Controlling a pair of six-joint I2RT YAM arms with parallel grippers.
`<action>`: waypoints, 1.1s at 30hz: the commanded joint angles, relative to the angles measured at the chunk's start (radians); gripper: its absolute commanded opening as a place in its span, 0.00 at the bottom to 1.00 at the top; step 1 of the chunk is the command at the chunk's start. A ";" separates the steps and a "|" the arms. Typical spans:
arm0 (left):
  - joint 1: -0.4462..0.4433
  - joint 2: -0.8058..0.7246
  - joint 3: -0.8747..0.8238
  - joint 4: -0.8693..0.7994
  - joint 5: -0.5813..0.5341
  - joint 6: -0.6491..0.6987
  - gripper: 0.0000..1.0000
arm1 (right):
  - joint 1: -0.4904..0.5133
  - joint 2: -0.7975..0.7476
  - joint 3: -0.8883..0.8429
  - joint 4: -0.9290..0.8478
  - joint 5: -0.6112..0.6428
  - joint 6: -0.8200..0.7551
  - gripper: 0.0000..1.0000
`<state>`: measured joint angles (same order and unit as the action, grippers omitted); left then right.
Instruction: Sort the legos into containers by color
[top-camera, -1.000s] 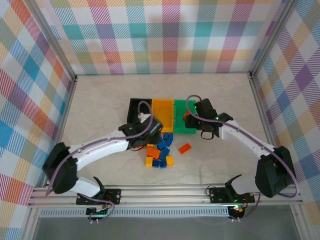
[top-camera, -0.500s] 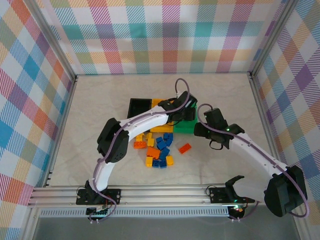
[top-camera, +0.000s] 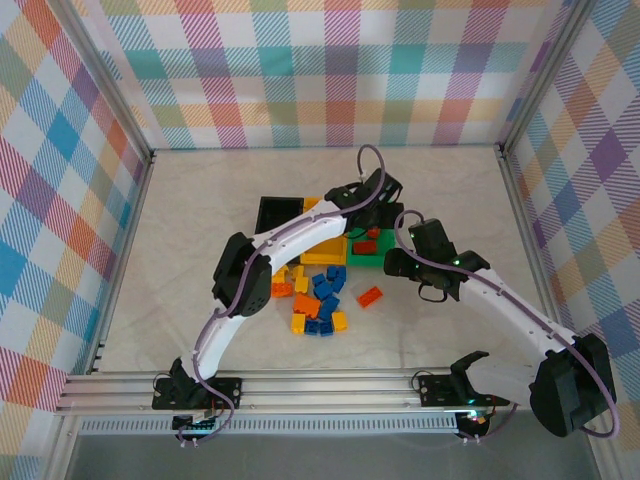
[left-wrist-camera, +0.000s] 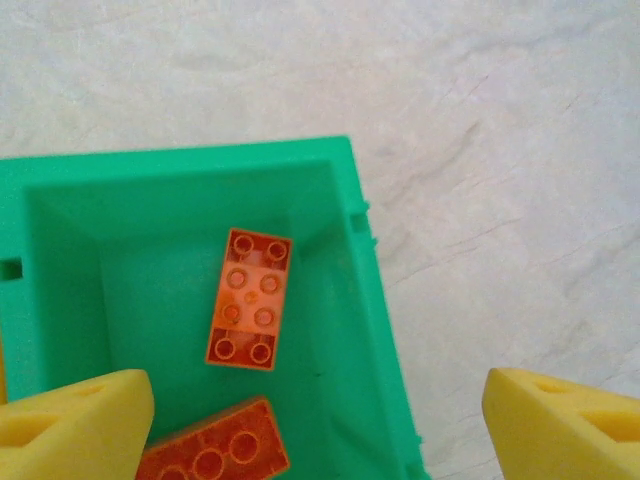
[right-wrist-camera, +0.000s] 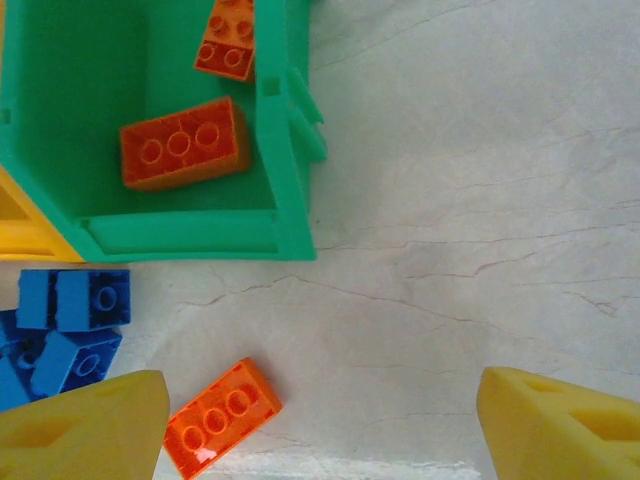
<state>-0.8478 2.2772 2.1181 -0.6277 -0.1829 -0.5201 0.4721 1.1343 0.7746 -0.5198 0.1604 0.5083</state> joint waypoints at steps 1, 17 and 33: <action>0.014 -0.105 -0.007 -0.007 0.022 -0.009 0.87 | -0.003 -0.017 -0.027 0.037 -0.098 -0.025 0.80; 0.013 -0.995 -1.057 0.181 -0.097 -0.102 1.00 | 0.374 0.187 0.008 0.144 -0.191 0.020 0.74; 0.013 -1.372 -1.395 0.007 -0.281 -0.199 1.00 | 0.552 0.386 0.040 0.147 -0.077 0.125 0.69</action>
<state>-0.8417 0.9195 0.7349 -0.5785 -0.4137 -0.6956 1.0149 1.5043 0.7883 -0.3447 0.0334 0.5968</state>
